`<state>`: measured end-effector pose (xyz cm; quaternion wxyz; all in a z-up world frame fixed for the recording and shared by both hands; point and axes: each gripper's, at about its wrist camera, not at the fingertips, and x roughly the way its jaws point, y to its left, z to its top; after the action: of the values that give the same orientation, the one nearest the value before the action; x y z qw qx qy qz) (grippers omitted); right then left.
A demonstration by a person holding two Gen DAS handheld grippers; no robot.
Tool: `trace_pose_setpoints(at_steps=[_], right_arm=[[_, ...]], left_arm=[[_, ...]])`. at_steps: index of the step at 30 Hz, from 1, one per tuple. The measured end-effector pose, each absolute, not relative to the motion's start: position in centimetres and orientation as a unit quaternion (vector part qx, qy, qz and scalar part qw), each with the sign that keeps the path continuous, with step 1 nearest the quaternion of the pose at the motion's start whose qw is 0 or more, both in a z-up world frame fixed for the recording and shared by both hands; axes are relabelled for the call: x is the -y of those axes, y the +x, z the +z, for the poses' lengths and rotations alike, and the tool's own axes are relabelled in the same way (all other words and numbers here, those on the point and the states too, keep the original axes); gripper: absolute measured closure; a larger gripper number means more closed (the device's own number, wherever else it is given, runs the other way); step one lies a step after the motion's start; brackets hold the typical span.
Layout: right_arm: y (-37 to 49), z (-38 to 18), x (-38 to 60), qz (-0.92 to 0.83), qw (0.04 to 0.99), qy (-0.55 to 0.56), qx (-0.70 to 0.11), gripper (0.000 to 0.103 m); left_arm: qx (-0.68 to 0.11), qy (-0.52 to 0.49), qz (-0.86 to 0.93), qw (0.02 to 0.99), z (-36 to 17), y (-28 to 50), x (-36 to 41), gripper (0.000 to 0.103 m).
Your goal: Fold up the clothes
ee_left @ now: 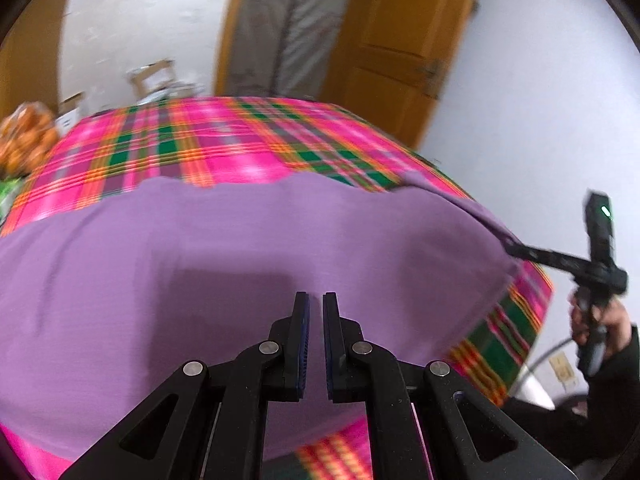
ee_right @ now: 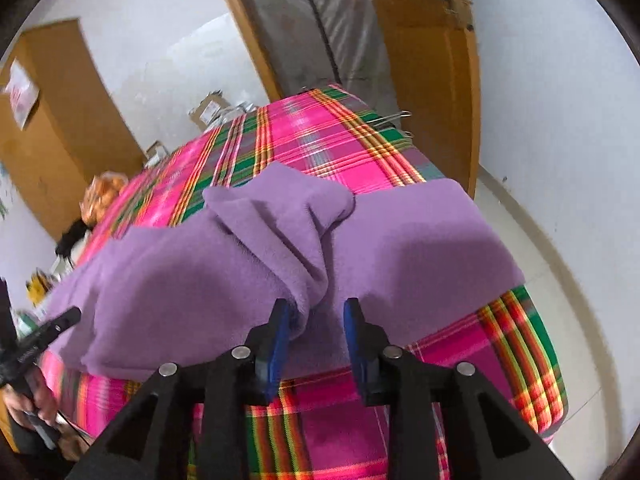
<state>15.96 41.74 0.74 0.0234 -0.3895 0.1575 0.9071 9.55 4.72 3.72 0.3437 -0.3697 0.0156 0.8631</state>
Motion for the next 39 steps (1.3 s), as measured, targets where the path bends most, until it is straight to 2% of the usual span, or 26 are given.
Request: trace_pose_setpoints(at_steps=[5, 11, 18, 19, 21, 35, 36, 37, 38, 39], right_arm=[[15.0, -0.2, -42.0, 0.903, 0.016, -0.393, -0.172, 0.075], [15.0, -0.1, -42.8, 0.905, 0.003, -0.381, -0.189, 0.075], [14.9, 0.1, -42.4, 0.910, -0.008, -0.375, -0.177, 0.075], [14.9, 0.1, -42.4, 0.911, -0.010, -0.372, -0.177, 0.076], [15.1, 0.3, -42.4, 0.917, -0.015, -0.358, -0.176, 0.099], [17.3, 3.2, -43.2, 0.928, -0.040, -0.299, -0.220, 0.099], [17.4, 3.0, -43.3, 0.927, -0.039, -0.301, -0.222, 0.099], [17.5, 2.8, -43.4, 0.926, -0.037, -0.302, -0.225, 0.099], [17.6, 2.7, -43.5, 0.925, -0.036, -0.303, -0.227, 0.099], [17.7, 2.5, -43.5, 0.924, -0.034, -0.304, -0.229, 0.099]], left_arm=[[-0.059, -0.368, 0.840, 0.395, 3.4, 11.6, -8.4, 0.088], [-0.106, -0.378, 0.819, 0.419, 2.2, 12.9, -11.3, 0.087], [-0.115, -0.375, 0.818, 0.422, 1.8, 12.9, -12.0, 0.083], [-0.117, -0.373, 0.818, 0.422, 1.8, 12.9, -12.0, 0.082], [-0.123, -0.370, 0.819, 0.422, 1.8, 13.2, -12.2, 0.082], [-0.143, -0.349, 0.819, 0.433, 1.6, 14.3, -12.7, 0.082], [-0.144, -0.347, 0.819, 0.434, 1.7, 14.4, -12.7, 0.084], [-0.143, -0.343, 0.819, 0.436, 1.8, 14.5, -12.6, 0.095], [-0.142, -0.339, 0.819, 0.440, 1.9, 14.6, -12.5, 0.100], [-0.139, -0.335, 0.820, 0.444, 2.1, 14.7, -12.4, 0.100]])
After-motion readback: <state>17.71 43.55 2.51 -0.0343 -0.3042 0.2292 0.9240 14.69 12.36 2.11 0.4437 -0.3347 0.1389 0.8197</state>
